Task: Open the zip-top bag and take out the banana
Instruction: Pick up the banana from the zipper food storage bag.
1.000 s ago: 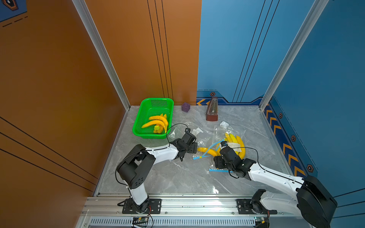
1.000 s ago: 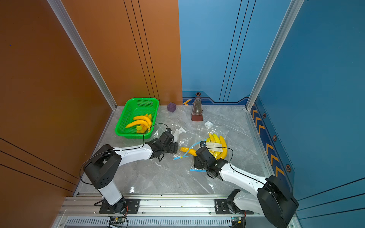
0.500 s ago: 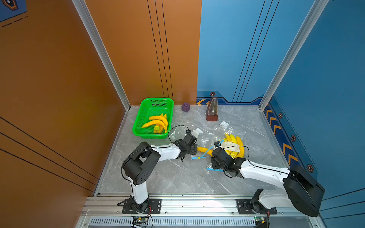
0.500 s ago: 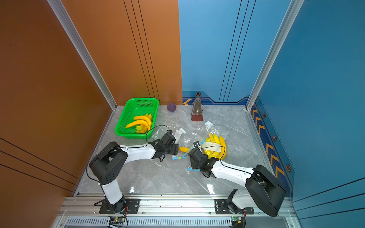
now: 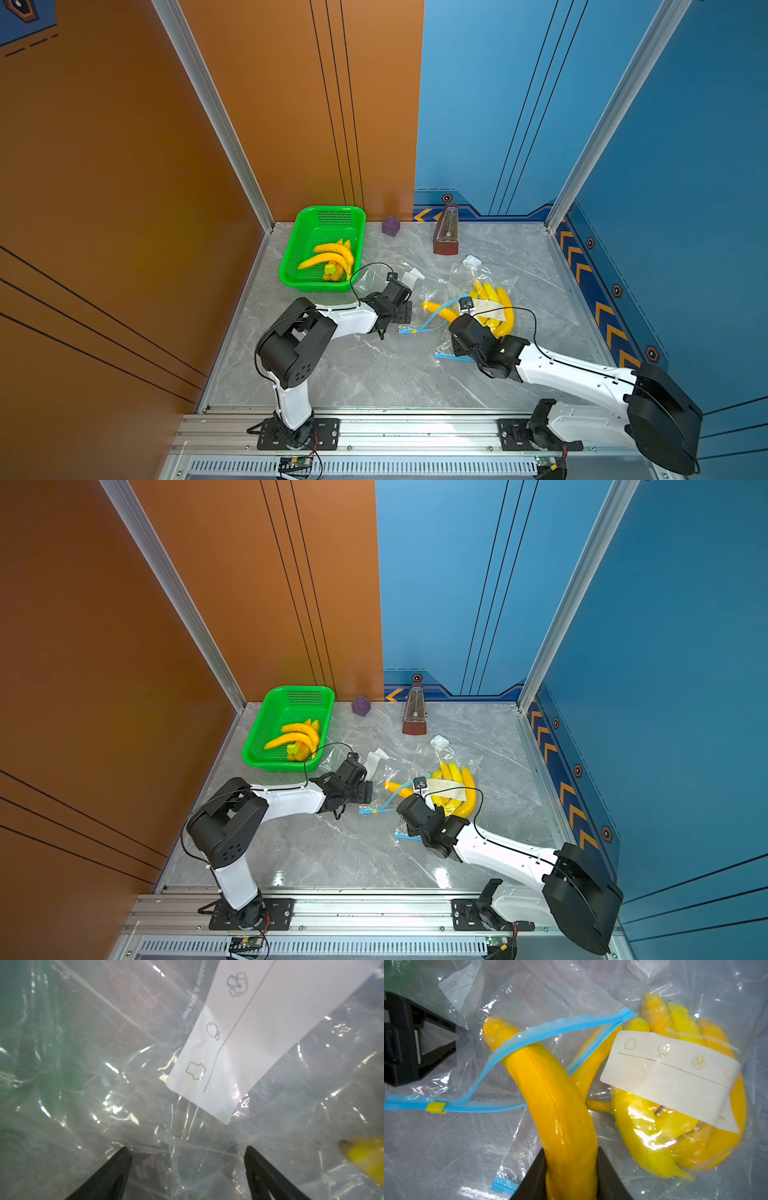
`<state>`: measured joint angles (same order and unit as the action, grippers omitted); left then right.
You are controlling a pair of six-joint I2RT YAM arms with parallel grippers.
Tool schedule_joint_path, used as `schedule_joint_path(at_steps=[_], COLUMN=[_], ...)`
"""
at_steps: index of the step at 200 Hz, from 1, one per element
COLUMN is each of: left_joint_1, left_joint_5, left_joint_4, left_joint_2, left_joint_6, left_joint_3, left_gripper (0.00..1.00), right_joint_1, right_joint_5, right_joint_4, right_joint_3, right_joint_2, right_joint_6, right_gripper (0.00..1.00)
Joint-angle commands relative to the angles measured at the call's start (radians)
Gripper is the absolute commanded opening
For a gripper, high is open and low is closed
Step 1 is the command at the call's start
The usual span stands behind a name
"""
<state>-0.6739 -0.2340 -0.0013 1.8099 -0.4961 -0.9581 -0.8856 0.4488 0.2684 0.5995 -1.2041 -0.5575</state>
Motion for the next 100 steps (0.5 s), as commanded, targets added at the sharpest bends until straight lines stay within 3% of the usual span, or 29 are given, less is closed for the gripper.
schedule_joint_path(at_steps=[1, 100], left_joint_1=[0.020, 0.084], left_joint_5=[-0.024, -0.036], left_joint_4=[-0.010, -0.010], left_joint_2=[-0.028, -0.050], left_joint_6=[-0.009, -0.002], left_joint_3=[0.022, 0.042], left_gripper=[0.88, 0.89], right_joint_1=[-0.018, -0.029], right_joint_5=[0.060, 0.053], right_joint_4=[0.106, 0.299], right_joint_3=[-0.011, -0.039], right_joint_2=[0.057, 0.331], right_joint_6=[-0.055, -0.120], right_gripper=[0.28, 0.24])
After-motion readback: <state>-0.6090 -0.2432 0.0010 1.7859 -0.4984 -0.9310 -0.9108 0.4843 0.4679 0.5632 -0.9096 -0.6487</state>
